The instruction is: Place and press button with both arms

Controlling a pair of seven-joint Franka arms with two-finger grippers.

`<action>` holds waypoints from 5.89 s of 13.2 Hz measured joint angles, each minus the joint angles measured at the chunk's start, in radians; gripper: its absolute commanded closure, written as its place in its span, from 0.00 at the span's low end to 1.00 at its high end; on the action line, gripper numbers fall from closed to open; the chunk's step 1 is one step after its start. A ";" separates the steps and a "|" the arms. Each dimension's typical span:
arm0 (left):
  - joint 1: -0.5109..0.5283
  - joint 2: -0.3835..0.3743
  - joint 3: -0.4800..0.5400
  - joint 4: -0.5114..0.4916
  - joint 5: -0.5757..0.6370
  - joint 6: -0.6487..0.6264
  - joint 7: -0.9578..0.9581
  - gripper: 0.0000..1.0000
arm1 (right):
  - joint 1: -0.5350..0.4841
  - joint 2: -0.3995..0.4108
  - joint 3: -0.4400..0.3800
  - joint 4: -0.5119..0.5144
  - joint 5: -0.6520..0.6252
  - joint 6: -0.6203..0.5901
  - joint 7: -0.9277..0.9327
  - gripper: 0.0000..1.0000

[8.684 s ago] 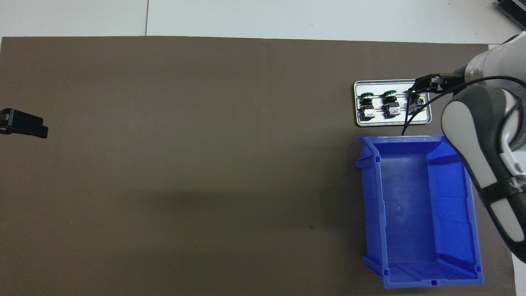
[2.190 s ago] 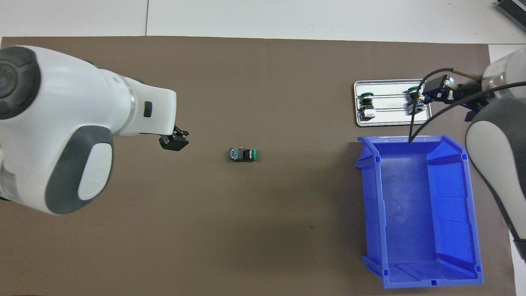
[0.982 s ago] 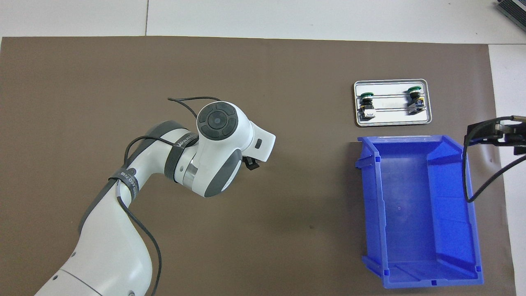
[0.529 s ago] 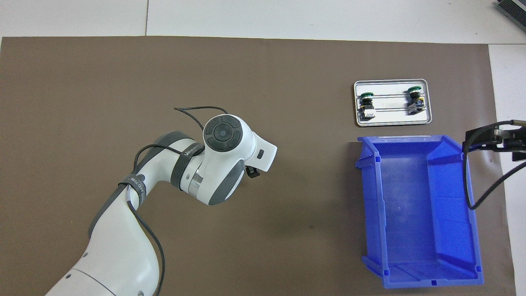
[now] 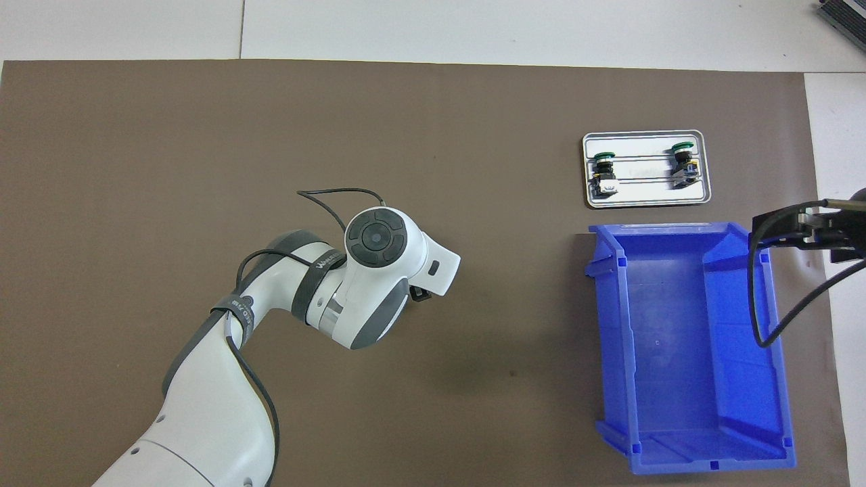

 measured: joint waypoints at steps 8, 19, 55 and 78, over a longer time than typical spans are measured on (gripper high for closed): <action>-0.007 -0.001 0.019 0.049 0.009 0.023 -0.017 1.00 | -0.001 0.000 -0.002 0.000 -0.008 0.011 0.000 0.00; 0.167 -0.140 0.040 -0.052 -0.421 0.050 0.151 1.00 | -0.001 0.000 -0.002 0.000 -0.008 0.011 0.000 0.00; 0.598 -0.350 0.045 -0.717 -1.794 -0.495 1.611 0.43 | -0.001 0.000 -0.002 0.000 -0.008 0.011 0.000 0.00; 0.605 -0.496 0.026 -0.295 -0.606 -0.474 0.021 1.00 | -0.001 0.000 -0.002 0.000 -0.008 0.011 0.000 0.00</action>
